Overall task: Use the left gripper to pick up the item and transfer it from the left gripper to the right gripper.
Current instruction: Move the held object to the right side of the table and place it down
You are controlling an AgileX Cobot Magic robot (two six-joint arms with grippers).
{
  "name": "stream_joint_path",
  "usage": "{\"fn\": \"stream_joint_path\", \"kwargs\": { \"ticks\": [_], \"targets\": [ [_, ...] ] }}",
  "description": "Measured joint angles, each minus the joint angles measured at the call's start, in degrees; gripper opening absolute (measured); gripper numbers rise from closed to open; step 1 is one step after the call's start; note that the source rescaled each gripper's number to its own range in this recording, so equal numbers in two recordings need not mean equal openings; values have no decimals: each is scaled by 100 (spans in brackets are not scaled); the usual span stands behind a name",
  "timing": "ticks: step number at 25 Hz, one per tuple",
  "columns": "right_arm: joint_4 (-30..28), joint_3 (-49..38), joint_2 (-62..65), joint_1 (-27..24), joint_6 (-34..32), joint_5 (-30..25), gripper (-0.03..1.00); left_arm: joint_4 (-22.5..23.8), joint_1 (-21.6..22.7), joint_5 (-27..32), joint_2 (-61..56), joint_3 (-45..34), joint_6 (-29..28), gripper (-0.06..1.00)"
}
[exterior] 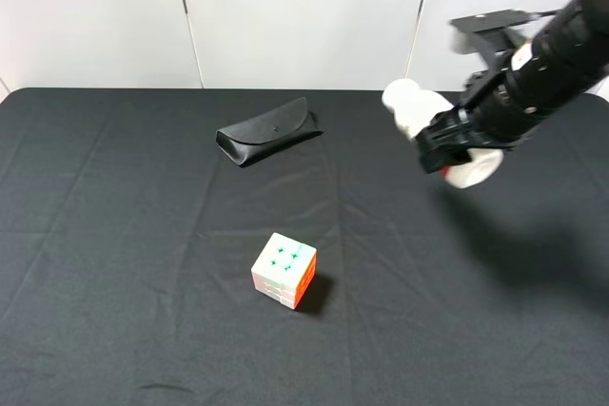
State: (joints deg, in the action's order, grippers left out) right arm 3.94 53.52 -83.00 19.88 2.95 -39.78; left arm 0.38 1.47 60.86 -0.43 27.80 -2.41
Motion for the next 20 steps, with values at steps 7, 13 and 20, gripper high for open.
{"fn": "stream_joint_path", "kwargs": {
  "ticks": [7, 13, 20],
  "targets": [
    [287, 26, -723, -733, 438, -3, 10, 0, 59, 0, 0, 0, 0, 99],
    [372, 26, -1391, -741, 490, 320, 10, 0, 59, 0, 0, 0, 0, 99],
    [372, 26, -1937, -741, 535, 673, 10, 0, 59, 0, 0, 0, 0, 99]
  ]
}}
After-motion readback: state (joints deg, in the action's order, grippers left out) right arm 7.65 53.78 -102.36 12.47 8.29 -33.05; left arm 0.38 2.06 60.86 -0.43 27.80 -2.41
